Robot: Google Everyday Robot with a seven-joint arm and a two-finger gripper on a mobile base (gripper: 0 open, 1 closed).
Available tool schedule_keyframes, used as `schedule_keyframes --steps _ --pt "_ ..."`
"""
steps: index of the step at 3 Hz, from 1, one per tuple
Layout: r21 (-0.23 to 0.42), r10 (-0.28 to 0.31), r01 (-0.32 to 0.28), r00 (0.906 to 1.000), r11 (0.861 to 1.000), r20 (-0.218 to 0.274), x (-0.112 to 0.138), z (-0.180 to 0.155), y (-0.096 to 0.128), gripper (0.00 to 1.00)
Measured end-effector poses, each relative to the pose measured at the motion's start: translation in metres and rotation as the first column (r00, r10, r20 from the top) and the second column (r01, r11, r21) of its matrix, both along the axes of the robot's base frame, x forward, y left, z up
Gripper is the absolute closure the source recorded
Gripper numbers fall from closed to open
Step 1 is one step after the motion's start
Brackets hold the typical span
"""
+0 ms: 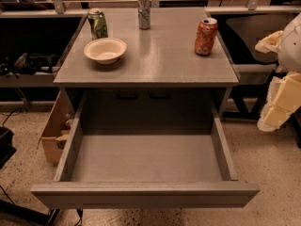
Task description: Close top drawer
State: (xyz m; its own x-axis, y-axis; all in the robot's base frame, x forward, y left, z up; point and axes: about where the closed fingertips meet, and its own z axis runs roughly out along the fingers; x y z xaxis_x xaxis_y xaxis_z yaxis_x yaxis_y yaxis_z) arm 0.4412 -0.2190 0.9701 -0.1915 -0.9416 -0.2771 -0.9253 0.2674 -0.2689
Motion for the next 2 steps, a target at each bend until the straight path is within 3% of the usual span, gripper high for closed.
schedule_keyframes --steps 2 --pt "0.002 0.011 -0.011 0.9997 1.0 0.021 -0.004 -0.018 0.003 0.0"
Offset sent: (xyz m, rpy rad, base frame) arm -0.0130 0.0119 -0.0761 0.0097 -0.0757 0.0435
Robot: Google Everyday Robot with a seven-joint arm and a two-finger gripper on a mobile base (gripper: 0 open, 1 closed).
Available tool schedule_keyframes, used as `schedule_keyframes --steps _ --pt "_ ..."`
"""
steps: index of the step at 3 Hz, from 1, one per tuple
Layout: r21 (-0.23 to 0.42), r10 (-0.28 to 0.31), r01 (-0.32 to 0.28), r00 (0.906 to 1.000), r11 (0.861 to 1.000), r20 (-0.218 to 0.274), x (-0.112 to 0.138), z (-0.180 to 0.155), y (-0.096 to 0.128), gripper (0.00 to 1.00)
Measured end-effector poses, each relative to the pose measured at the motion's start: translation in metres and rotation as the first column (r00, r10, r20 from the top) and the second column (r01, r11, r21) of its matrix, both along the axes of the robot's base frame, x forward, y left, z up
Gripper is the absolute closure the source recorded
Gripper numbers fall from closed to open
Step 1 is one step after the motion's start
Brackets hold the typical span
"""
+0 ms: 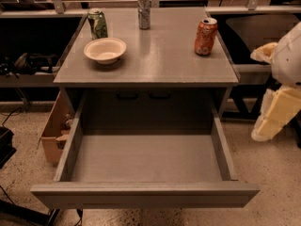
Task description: Close top drawer
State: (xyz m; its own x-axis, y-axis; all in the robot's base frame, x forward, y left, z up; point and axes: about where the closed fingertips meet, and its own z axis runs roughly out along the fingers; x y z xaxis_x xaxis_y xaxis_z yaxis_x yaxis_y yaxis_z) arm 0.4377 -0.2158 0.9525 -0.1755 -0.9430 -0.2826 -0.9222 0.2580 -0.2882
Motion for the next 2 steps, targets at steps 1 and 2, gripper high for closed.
schedule_keyframes --steps 1,2 --pt "0.004 -0.008 0.008 0.999 1.0 0.045 -0.015 -0.036 0.004 0.0" --pt "-0.011 -0.062 0.062 0.9974 0.998 0.038 -0.038 -0.099 -0.005 0.19"
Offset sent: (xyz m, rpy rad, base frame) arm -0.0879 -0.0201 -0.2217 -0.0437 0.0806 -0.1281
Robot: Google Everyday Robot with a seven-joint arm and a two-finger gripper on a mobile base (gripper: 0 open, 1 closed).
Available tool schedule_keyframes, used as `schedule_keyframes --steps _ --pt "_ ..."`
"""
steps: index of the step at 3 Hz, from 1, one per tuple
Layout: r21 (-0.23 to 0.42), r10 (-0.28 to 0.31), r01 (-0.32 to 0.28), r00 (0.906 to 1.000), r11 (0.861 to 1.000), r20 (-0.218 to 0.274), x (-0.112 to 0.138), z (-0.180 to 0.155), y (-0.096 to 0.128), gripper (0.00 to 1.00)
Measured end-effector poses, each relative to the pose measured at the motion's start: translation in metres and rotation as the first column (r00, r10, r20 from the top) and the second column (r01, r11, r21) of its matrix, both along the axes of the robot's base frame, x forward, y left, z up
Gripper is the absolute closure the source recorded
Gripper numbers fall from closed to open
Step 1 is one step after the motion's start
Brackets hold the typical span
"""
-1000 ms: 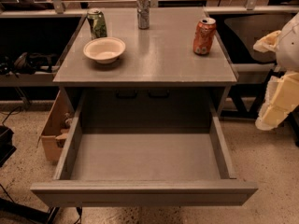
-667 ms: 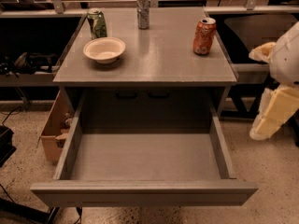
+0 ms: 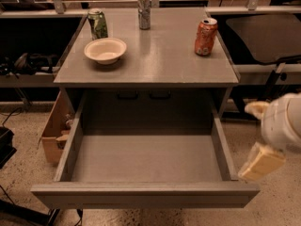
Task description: Close top drawer
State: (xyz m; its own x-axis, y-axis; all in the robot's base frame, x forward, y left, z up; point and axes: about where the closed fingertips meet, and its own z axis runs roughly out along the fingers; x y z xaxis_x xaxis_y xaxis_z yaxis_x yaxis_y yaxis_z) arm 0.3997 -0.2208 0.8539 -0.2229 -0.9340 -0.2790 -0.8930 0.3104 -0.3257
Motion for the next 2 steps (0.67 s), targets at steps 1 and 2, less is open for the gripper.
schedule_keyframes --steps 1,2 --pt "-0.06 -0.062 0.058 0.9956 0.997 -0.071 -0.039 -0.06 -0.015 0.41" --pt "-0.158 -0.127 0.102 0.98 0.982 -0.153 -0.102 -0.107 -0.036 0.65"
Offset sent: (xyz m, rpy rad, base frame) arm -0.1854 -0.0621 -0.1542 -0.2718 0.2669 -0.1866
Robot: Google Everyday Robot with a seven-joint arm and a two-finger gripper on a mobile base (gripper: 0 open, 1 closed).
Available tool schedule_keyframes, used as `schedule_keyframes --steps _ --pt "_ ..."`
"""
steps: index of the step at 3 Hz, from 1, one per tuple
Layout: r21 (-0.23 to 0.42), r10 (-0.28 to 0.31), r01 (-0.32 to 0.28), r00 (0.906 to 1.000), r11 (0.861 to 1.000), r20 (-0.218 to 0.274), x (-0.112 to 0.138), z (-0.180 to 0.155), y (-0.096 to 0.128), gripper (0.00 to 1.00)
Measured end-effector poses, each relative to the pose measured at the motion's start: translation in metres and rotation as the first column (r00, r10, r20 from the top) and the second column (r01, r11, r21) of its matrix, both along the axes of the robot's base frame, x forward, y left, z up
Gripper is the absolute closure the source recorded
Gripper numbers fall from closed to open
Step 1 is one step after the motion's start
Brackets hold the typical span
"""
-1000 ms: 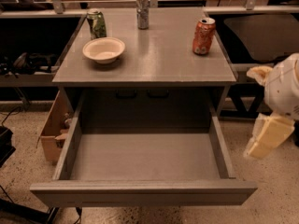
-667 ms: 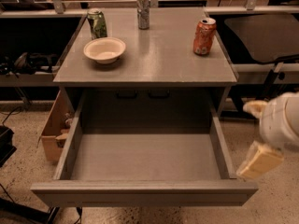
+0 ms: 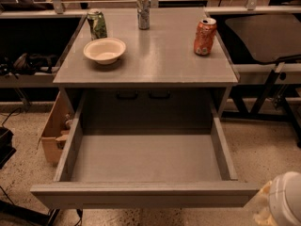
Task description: Close top drawer
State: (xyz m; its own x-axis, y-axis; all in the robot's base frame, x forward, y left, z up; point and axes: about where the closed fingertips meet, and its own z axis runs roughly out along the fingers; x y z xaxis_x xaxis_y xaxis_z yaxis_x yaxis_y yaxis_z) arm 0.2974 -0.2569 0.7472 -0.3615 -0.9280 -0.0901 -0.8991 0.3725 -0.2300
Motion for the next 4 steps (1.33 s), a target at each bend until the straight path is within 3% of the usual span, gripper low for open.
schedule_keyframes --steps 1,2,3,4 --pt "-0.034 0.002 -0.002 0.9999 0.999 -0.016 -0.046 -0.032 0.001 0.88" --pt "0.028 0.054 -0.054 0.9983 0.998 -0.02 -0.07 -0.088 0.024 1.0" --pt "0.12 0.102 -0.104 0.9946 0.987 0.021 -0.057 -0.132 0.044 1.0" --pt "0.178 0.125 -0.15 0.9814 0.973 0.146 -0.009 -0.151 0.058 1.0"
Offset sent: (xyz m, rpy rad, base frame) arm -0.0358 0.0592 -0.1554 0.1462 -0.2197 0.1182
